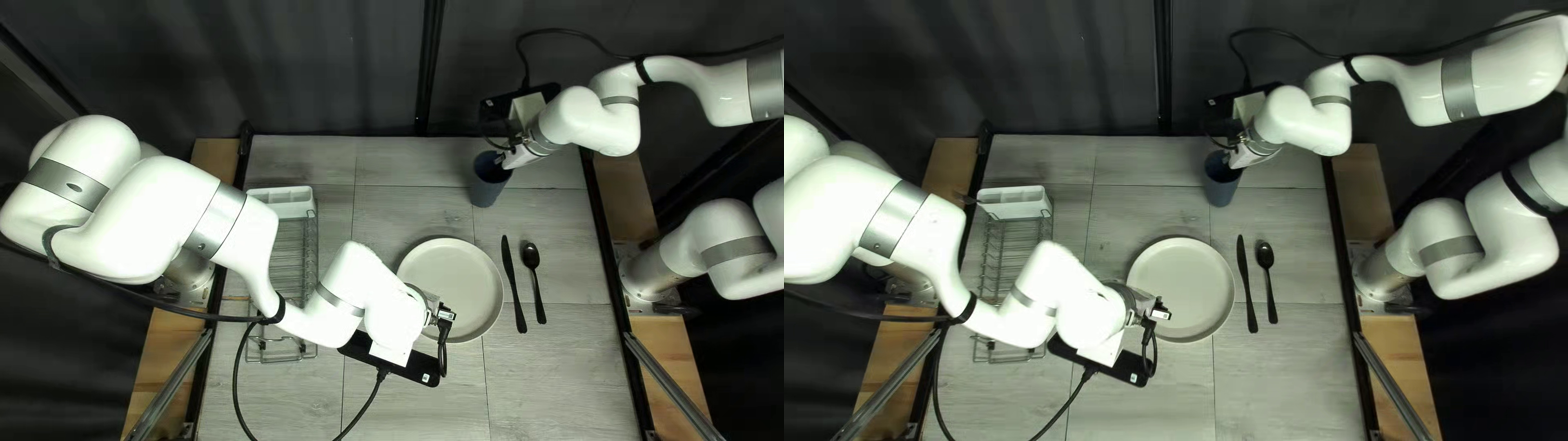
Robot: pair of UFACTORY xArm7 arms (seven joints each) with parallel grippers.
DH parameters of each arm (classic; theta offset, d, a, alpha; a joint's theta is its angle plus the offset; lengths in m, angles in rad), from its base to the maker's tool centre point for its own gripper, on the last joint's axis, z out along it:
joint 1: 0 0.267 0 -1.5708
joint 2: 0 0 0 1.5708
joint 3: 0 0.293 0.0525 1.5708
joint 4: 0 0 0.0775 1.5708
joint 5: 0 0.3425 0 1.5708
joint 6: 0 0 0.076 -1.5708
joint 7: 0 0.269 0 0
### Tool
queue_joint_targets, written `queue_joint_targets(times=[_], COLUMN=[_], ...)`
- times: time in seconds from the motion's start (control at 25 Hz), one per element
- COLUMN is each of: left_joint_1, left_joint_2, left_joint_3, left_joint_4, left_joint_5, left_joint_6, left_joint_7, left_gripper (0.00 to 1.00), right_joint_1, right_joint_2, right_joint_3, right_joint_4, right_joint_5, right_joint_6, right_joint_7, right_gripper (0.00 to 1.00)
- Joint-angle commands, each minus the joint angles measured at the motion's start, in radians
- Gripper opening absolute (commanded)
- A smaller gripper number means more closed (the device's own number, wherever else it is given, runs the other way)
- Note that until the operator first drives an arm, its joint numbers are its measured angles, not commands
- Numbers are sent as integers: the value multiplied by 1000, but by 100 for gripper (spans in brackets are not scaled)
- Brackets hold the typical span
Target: Pick up and place plate onto table. Place down one fork to the left of the plate. Place spoon and knife to the right of the plate. Place cup above the knife and spoon
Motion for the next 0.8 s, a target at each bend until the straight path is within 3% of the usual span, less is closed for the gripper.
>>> queue_joint_targets(times=[0.04,0.36,0.4,0.44,0.48,0.6,0.8], left_joint_1=[0,0,0,0,0,0,0], left_joint_2=[0,0,0,0,0,0,0], left_joint_3=[0,0,0,0,0,0,0], left_joint_4=[0,0,0,0,0,0,0], left_joint_5=[0,0,0,0,0,0,0], left_joint_6=[0,0,0,0,0,0,0], left_joint_7=[0,0,0,0,0,0,0], left_gripper=[100,100,100,100,100,100,100], right_joint_1=[-30,-28,-29,-32,-32,-33,-50], right_joint_2=[-41,-25,-23,-23,-22,-34,-162], right_joint_3=[3,-5,-8,-11,-10,1,84], right_joint_4=[-43,-45,-46,-47,-45,-39,3], right_joint_5=[-33,-33,-34,-37,-36,-34,-20], right_joint_6=[-18,-45,-49,-53,-51,-26,152], right_joint_7=[15,20,18,18,19,24,14], right_gripper=[0,0,4,42,100,100,100])
